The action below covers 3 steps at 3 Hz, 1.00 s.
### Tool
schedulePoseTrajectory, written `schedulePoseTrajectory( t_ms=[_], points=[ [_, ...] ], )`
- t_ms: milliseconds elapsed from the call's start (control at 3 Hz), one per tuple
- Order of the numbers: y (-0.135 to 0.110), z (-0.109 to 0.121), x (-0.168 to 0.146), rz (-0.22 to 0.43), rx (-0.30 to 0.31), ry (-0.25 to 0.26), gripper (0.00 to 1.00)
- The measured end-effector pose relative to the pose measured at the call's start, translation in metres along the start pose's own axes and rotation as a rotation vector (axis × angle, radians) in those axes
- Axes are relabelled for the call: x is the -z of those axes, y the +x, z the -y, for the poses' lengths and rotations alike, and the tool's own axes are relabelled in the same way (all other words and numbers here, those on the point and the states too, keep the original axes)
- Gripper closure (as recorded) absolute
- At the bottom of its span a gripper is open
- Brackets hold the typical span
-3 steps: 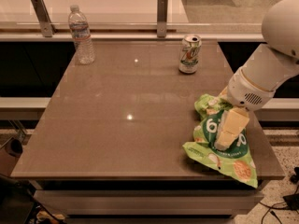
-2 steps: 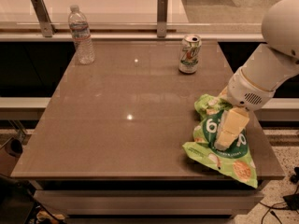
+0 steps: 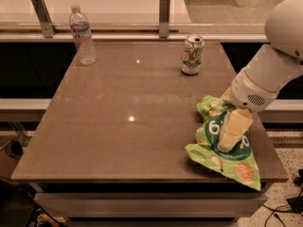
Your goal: Move green rice chip bag near water bottle
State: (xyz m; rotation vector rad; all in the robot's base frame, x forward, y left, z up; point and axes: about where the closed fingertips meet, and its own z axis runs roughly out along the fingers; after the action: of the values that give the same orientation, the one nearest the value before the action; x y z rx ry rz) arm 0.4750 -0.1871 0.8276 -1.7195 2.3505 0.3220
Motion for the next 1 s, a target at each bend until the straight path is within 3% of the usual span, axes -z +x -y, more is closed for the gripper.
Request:
schedulePoseTrajectory(
  t_ms=[1000],
  points=[
    [-0.0001,0.0,0.0003,0.0,0.0,0.0,1.0]
  ],
)
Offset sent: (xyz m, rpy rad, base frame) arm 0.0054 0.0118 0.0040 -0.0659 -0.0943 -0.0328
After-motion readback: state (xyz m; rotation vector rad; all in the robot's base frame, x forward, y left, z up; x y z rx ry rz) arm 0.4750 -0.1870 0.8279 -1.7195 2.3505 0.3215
